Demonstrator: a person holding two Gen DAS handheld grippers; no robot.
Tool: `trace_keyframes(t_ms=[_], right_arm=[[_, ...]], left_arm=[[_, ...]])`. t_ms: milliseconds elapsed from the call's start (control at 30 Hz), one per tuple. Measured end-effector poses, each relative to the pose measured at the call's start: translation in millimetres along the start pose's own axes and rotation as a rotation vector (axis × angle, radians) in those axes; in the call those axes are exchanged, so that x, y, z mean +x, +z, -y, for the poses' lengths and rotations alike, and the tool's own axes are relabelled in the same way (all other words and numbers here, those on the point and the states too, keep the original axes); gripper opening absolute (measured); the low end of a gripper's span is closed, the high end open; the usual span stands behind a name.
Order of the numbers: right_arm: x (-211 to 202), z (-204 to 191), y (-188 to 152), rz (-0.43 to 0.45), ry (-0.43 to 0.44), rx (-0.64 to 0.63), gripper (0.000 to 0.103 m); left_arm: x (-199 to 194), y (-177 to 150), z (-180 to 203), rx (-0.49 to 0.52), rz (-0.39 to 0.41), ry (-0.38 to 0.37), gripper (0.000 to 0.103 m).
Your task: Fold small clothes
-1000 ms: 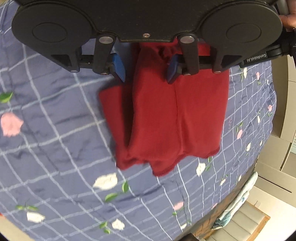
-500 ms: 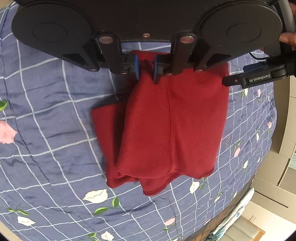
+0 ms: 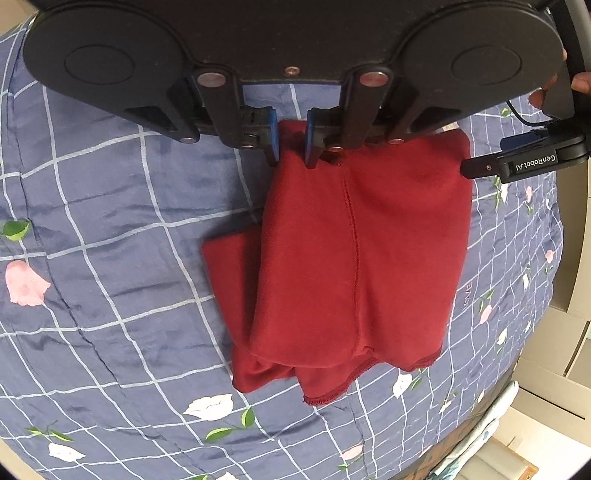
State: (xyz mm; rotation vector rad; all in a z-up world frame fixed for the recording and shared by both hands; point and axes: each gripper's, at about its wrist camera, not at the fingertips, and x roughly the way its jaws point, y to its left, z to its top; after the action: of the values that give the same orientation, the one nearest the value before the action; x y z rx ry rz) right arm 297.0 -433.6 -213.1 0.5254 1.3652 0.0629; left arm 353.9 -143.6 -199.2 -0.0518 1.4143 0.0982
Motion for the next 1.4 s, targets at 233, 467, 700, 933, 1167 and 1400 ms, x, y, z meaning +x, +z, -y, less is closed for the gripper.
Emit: trace_keyframes(t_ms=[233,467,700,933,1167,1400], right_arm=[[-5,3,-4,-0.004,0.039,0.032,0.033],[-1,3,2,0.011,0.055,0.111,0.052],[9,-1,2,0.031,-0.017,0.068,0.015],[-15,-11,6,0.167,-0.075,-0.055,0.011],[-4,-1,11,0.103,-0.071,-0.025,0.014],[-13,8,33,0.17,-0.042,0.063,0.045]], left_arm=[[-1,-3,-2,-0.007,-0.012,0.0,0.098],[-9,-7,-4,0.008,-0.032,0.023,0.099],[-21,-10,-5,0.036,-0.031,0.041,0.099],[-21,-9,-4,0.037,-0.034,0.033,0.099],[-22,-11,-1,0.037,-0.033,0.014,0.099],[-23,-10,-2,0.031,-0.033,0.014,0.099]])
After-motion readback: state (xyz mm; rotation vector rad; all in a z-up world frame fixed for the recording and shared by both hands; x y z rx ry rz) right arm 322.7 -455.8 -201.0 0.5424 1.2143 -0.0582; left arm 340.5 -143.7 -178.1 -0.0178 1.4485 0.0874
